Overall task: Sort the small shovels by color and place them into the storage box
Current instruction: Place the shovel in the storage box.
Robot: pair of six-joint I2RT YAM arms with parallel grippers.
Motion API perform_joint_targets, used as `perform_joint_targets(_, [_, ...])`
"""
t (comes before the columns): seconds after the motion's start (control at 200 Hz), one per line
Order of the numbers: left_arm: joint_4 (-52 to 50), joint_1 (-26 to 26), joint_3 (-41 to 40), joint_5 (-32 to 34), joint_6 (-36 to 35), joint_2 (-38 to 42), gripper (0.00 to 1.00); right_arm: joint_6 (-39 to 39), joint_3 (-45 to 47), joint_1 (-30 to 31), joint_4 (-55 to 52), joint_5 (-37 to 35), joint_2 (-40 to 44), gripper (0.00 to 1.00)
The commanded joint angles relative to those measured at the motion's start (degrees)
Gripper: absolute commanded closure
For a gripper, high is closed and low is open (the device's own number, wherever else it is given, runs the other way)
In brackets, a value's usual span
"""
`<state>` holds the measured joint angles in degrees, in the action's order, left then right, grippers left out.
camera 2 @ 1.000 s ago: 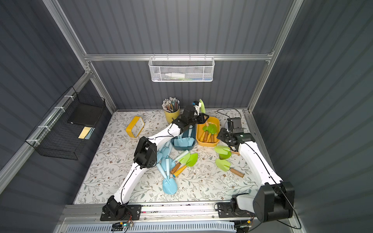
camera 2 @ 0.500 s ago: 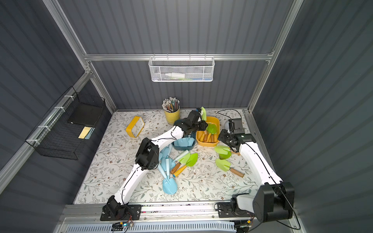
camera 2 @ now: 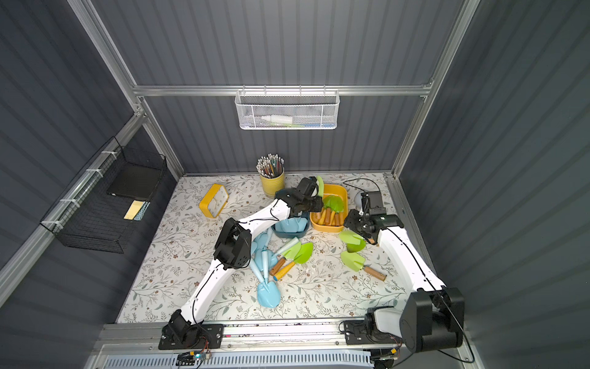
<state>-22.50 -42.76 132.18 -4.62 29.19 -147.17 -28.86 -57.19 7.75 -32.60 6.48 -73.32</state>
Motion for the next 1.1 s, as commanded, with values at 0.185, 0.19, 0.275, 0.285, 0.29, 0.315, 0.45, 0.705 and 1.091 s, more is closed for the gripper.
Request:
perform_joint_targets(0.185, [-7.91, -1.27, -2.82, -0.98, -2.73, 0.83, 1.00, 0.19, 2.16, -0.42, 0.63, 1.25, 0.02, 0.47])
perform_joint_targets(0.19, [-7.91, -1.27, -2.94, -0.99, -2.73, 0.87, 1.00, 0.20, 2.21, -0.44, 0.66, 1.25, 0.02, 0.47])
perform_joint_targets(0.275, [-7.26, -1.35, -5.43, -1.53, -2.82, 1.86, 1.00, -0.16, 2.73, -0.41, 1.23, 1.50, 0.20, 0.47])
perform_joint_targets(0.285, [-7.22, -1.33, -5.57, -1.46, -2.82, 1.88, 1.00, -0.19, 2.77, -0.44, 1.22, 1.47, 0.26, 0.47])
perform_joint_targets(0.29, [-7.26, -1.35, -5.68, -1.45, -2.82, 1.89, 1.00, -0.25, 2.78, -0.45, 1.31, 1.45, 0.32, 0.47])
perform_joint_targets(0.315, [-7.25, -1.31, -5.93, -1.52, -2.82, 1.89, 1.00, -0.33, 2.87, -0.45, 1.39, 1.53, 0.28, 0.47])
perform_joint_targets(0.45, [-7.28, -1.36, -5.05, -2.40, -2.78, 1.41, 0.79, -0.44, 2.87, -0.42, 1.49, 1.69, 0.28, 0.47])
perform_joint_targets(0.705, [-4.71, -1.36, -3.63, -6.45, -2.64, 1.09, 0.74, -0.15, 2.61, -0.50, 1.73, 1.74, 0.63, 0.47])
perform_joint_targets(1.091, [-4.40, -1.35, -3.97, -5.95, -2.14, 4.35, 0.38, 0.80, 2.05, -0.49, 1.24, 1.65, 0.99, 0.44])
